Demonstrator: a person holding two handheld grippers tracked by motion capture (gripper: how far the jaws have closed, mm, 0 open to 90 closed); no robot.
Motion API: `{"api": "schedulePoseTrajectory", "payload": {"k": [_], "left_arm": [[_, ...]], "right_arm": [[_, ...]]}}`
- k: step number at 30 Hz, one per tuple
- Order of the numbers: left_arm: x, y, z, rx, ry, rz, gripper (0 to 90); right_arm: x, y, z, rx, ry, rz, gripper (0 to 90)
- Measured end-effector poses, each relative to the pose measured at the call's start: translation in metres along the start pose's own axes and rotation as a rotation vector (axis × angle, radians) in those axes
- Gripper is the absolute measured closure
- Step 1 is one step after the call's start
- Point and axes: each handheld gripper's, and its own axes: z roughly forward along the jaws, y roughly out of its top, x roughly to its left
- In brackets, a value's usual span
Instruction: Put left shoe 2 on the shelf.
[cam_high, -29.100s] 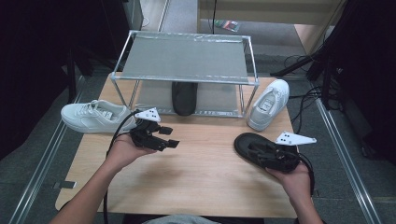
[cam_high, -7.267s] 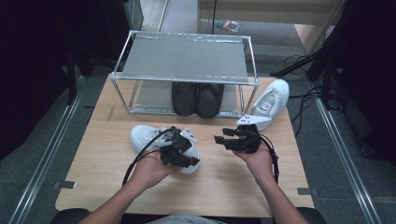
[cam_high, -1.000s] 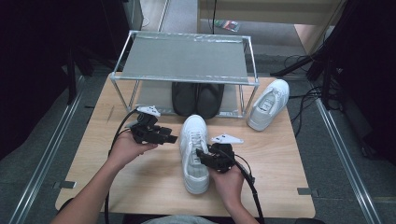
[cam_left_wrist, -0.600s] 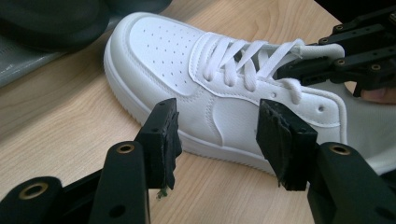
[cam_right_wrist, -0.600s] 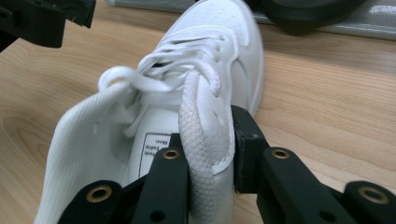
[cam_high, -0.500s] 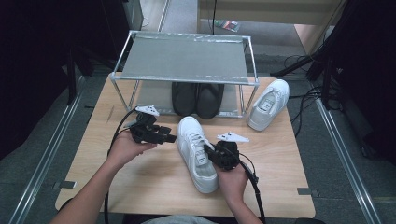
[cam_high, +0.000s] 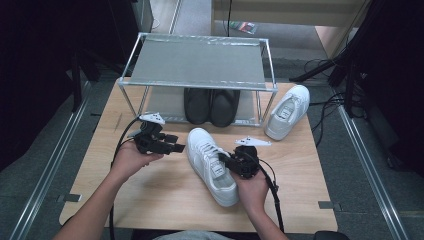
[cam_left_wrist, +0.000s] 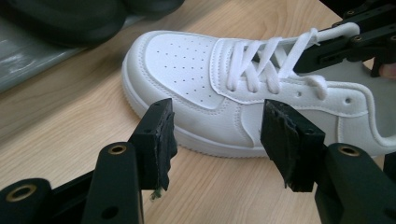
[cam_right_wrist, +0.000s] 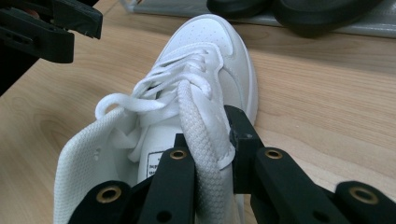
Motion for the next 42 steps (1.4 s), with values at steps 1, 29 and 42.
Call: {"api": "schedulePoseTrajectory", "payload": {"k": [1,29,42], "left_arm": [[0.001,-0.001,-0.002,-0.001,0.002,-0.003,44.7],[0.023,-0.048,-0.042,-0.037,0.084,-0.059,39.6],[0.021,-0.058,-0.050,-0.052,0.109,-0.077,39.5]], "right_arm": [[0.000,0.003,-0.001,0.001,0.012,-0.005,83.8],[-0.011,0.126,-0.024,0.076,0.345,-0.267,83.6],[0.012,0.176,-0.036,0.065,0.440,-0.274,83.8]]}}
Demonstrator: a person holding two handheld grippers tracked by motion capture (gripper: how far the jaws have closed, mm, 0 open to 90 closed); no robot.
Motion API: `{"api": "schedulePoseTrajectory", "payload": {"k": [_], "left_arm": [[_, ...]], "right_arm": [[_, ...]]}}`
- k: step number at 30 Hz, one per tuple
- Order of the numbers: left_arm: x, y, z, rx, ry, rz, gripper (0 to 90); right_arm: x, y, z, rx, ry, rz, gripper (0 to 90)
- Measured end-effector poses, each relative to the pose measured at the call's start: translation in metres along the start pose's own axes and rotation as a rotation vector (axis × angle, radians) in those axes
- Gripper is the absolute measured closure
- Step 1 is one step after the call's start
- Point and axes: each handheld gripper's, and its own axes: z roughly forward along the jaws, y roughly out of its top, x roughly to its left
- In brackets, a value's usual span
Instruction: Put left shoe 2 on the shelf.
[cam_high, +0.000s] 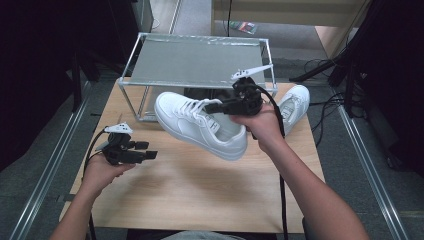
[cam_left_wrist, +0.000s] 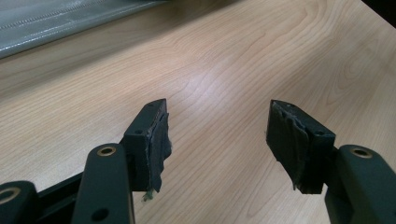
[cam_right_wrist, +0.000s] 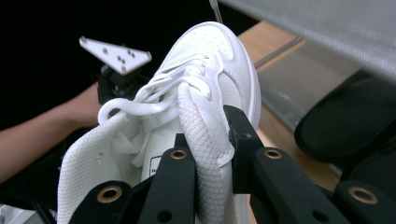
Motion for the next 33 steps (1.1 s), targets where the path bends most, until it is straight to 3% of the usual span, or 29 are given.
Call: {"api": "schedulePoseTrajectory", "payload": {"k": [6,7,12,14,20,22,29,32,33], "left_arm": [[-0.001,-0.001,0.003,0.015,-0.009,0.020,39.5],[-0.002,0.000,0.004,0.025,-0.019,0.035,39.5],[-0.005,0.001,0.005,0.014,-0.027,0.049,39.4],[-0.006,0.002,0.006,0.011,-0.035,0.061,39.4],[-0.008,0.003,0.007,0.014,-0.033,0.076,39.5],[-0.009,0.003,0.008,0.016,-0.039,0.083,39.5],[-0.014,0.007,0.013,0.021,-0.054,0.114,39.5],[-0.015,0.008,0.014,0.019,-0.054,0.122,39.5],[-0.016,0.009,0.015,0.012,-0.058,0.120,39.5]], "right_arm": [[0.009,0.025,-0.007,-0.049,0.005,0.000,83.7],[0.013,0.036,-0.010,-0.069,-0.009,0.000,83.7],[0.017,0.053,-0.013,-0.077,-0.062,-0.014,83.6],[0.015,0.064,-0.015,-0.089,-0.112,0.007,83.6],[0.003,0.079,-0.016,-0.105,-0.196,0.045,83.6],[-0.008,0.083,-0.016,-0.123,-0.236,0.089,83.5],[-0.033,0.088,-0.014,-0.140,-0.361,0.160,83.4],[-0.040,0.089,-0.013,-0.141,-0.389,0.181,83.3],[-0.047,0.091,-0.013,-0.143,-0.421,0.207,83.3]]}}
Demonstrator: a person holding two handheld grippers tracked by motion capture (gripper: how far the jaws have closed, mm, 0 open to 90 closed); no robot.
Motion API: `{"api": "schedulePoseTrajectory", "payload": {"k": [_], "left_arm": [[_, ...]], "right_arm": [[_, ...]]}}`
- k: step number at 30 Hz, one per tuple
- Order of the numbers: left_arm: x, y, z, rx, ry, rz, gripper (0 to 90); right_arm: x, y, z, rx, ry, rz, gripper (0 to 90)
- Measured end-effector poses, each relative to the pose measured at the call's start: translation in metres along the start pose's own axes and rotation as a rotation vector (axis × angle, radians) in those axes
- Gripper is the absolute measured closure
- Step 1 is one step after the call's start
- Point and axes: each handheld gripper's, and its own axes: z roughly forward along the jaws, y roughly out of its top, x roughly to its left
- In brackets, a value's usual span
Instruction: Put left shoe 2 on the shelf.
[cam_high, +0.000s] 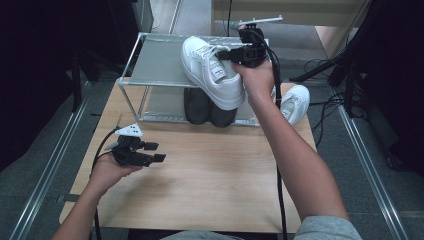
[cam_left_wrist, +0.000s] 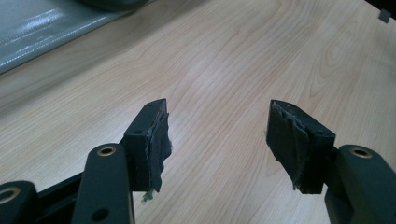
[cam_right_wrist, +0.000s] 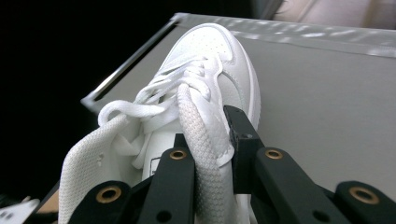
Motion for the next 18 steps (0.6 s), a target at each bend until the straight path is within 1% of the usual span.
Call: {"api": "schedulePoseTrajectory", "payload": {"k": [3,4,7,9,11,13,14,15,16,18], "left_arm": [[0.000,0.003,0.002,-0.001,-0.010,0.010,39.5],[-0.001,0.004,0.004,0.000,-0.010,0.014,39.5],[-0.003,0.006,0.008,0.007,-0.023,0.024,39.6],[-0.004,0.008,0.010,0.010,-0.031,0.029,39.6],[-0.005,0.010,0.012,0.016,-0.040,0.039,39.6],[-0.006,0.012,0.013,0.017,-0.040,0.041,39.5],[-0.007,0.012,0.013,0.020,-0.036,0.051,39.5],[-0.007,0.012,0.013,0.020,-0.036,0.051,39.5],[-0.009,0.012,0.011,0.012,-0.041,0.060,39.5],[-0.010,0.012,0.010,0.007,-0.050,0.062,39.6]], "right_arm": [[-0.004,0.005,0.005,-0.016,-0.049,0.024,83.2],[-0.006,0.008,0.007,-0.023,-0.067,0.037,83.2],[-0.009,0.014,0.015,-0.038,-0.100,0.082,83.0],[-0.008,0.019,0.021,-0.046,-0.122,0.102,82.9],[-0.006,0.024,0.029,-0.052,-0.157,0.114,82.7],[-0.004,0.028,0.037,-0.055,-0.181,0.121,82.6],[-0.003,0.031,0.041,-0.060,-0.195,0.130,82.6],[-0.003,0.031,0.041,-0.060,-0.195,0.130,82.6],[0.001,0.035,0.047,-0.077,-0.221,0.143,82.5],[0.002,0.038,0.053,-0.096,-0.232,0.162,82.4]]}}
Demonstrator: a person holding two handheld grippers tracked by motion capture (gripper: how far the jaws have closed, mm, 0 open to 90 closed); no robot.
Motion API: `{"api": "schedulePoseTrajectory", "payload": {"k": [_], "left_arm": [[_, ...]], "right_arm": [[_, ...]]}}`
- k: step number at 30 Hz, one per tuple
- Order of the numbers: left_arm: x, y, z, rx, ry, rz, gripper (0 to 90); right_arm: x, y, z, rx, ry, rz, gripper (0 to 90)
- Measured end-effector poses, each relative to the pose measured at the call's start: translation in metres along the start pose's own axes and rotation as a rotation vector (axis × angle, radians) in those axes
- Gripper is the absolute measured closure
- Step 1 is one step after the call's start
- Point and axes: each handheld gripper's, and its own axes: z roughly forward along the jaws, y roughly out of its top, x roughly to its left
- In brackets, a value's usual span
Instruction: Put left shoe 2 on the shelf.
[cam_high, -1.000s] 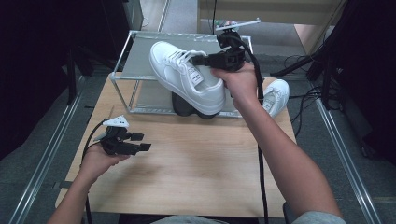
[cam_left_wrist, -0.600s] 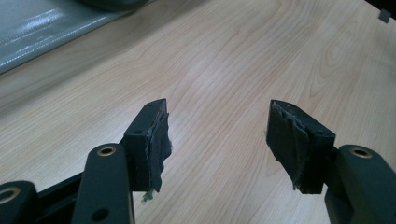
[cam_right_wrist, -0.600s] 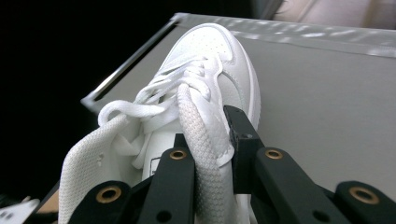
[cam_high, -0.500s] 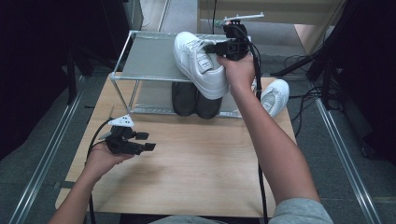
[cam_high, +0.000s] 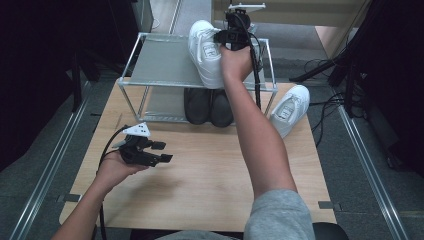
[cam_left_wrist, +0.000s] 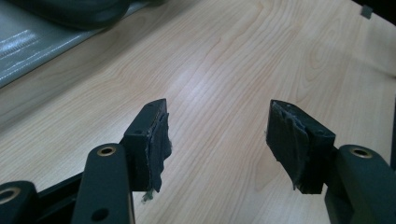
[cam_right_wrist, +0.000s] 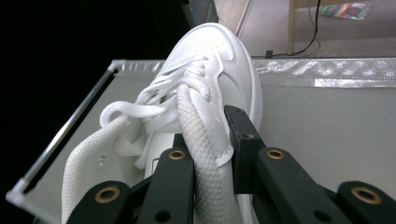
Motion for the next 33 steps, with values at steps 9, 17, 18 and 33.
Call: {"api": "schedulePoseTrajectory", "payload": {"k": [9,17,18,33], "left_arm": [[0.003,0.004,0.001,-0.009,-0.021,0.005,39.6],[0.006,0.008,0.003,-0.009,-0.028,0.009,39.8],[0.006,0.009,0.004,-0.005,-0.033,0.012,39.8],[0.006,0.009,0.007,0.010,-0.029,0.014,39.9]], "right_arm": [[0.017,0.001,0.032,-0.008,-0.053,0.067,81.7],[0.027,-0.007,0.056,-0.035,-0.074,0.129,80.7],[0.030,-0.009,0.061,-0.018,-0.078,0.129,80.5],[0.023,-0.009,0.064,0.018,-0.043,0.087,71.8]]}}
